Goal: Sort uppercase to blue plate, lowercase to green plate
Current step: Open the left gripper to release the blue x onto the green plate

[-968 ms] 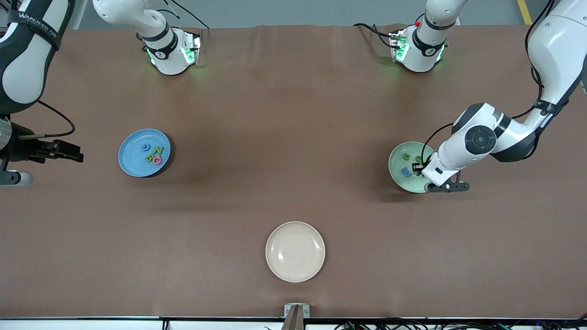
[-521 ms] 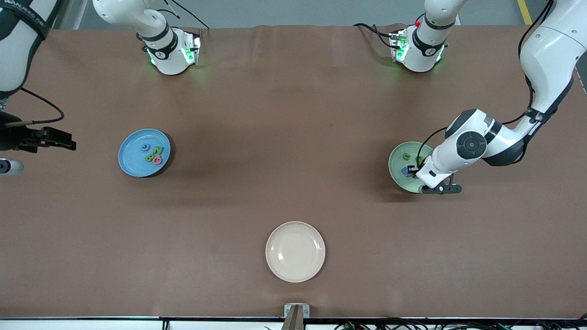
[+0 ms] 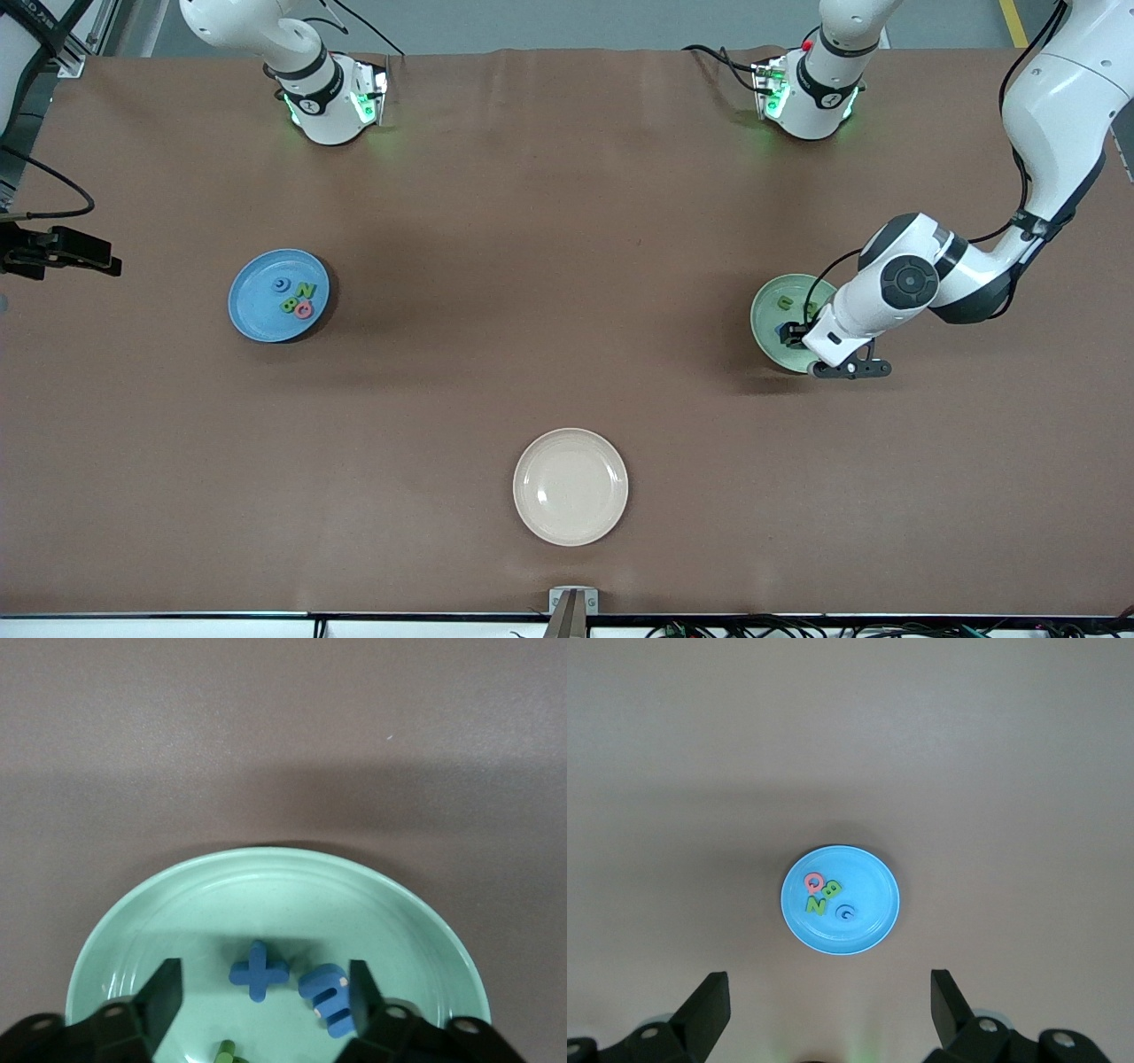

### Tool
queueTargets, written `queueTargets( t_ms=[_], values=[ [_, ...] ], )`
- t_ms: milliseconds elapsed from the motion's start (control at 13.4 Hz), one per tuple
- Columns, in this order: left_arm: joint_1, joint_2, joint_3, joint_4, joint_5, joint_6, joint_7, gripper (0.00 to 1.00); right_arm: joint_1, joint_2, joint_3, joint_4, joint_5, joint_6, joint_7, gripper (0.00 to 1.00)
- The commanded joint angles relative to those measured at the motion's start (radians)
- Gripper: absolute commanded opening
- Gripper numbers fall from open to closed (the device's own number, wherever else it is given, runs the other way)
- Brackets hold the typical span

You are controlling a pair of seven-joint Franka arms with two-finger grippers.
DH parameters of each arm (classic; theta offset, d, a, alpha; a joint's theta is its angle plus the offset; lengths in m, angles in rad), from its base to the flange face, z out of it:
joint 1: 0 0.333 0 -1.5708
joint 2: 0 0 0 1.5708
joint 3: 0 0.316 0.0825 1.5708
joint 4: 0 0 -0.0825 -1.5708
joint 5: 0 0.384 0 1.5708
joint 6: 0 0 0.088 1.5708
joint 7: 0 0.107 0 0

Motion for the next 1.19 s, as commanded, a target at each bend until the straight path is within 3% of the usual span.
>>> queueTargets(
  t_ms=[0, 223, 521, 744, 1116],
  values=[
    [-0.010, -0.018, 0.007, 0.004, 0.012, 0.003, -0.003, 0.99, 0.031, -0.019, -0.014, -0.013, 0.008, -0.009, -0.008, 1.00],
    [-0.010, -0.018, 0.007, 0.017, 0.011, 0.000, -0.005, 0.99, -0.002, -0.020, 0.008, -0.019, 0.010, -0.016, -0.010, 1.00],
    [-0.020, -0.018, 0.009, 0.042, 0.006, -0.013, -0.003, 0.99, -0.081, -0.042, 0.109, 0.014, -0.006, -0.027, -0.010, 1.00],
    [-0.037, -0.044, 0.013, 0.046, -0.066, -0.022, 0.051, 0.99, -0.190, -0.072, 0.245, 0.062, -0.050, -0.038, -0.008, 1.00],
    [-0.089, -0.228, 0.124, 0.021, -0.461, -0.020, 0.430, 0.99, -0.409, -0.195, 0.593, 0.054, -0.220, 0.014, 0.025, 1.00]
  ],
)
